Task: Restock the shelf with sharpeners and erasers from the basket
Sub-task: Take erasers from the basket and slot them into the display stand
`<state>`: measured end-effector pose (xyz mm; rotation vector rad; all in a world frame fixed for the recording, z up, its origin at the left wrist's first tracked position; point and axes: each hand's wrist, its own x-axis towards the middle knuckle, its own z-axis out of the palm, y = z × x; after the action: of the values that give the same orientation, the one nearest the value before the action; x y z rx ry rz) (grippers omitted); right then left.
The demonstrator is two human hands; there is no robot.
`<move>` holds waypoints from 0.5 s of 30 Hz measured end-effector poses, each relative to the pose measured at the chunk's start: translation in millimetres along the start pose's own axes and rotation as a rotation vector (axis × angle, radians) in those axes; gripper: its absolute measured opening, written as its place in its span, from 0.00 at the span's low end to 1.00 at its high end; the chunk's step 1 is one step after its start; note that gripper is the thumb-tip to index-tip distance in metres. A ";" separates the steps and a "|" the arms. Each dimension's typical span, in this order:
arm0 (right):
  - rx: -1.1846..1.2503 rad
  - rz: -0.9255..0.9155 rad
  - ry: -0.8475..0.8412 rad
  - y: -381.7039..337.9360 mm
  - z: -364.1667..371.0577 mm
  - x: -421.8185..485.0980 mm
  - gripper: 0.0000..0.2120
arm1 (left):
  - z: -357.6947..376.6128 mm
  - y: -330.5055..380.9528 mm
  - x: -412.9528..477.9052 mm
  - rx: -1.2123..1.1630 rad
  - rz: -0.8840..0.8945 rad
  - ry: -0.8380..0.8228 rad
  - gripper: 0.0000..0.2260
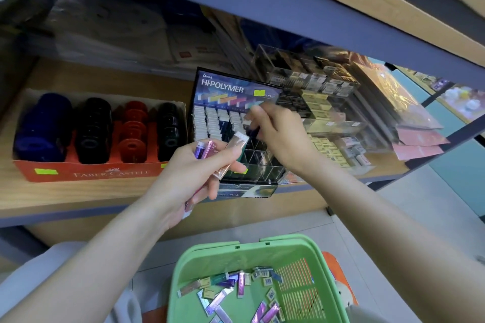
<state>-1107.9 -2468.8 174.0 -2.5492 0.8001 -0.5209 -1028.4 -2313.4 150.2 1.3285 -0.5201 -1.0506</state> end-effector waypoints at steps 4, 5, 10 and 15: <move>0.279 0.124 -0.298 -24.6 -20.7 -29.3 0.13 | 12.4 -1.5 -1.9 0.112 0.049 -0.029 0.11; 0.328 0.131 -0.325 -24.9 -23.8 -33.5 0.09 | 15.3 -2.9 -2.0 0.111 0.062 -0.046 0.12; 0.498 0.187 -0.160 -9.0 -42.8 -42.8 0.05 | 23.5 -11.0 1.1 0.036 -0.012 -0.084 0.12; 0.327 0.152 0.098 26.1 -53.7 -43.9 0.03 | 26.4 -15.4 1.9 -0.190 -0.143 -0.137 0.08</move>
<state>-1178.0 -2476.4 196.7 -2.1599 0.8566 -0.6709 -1054.1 -2327.5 141.1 1.1438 -0.4198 -1.2839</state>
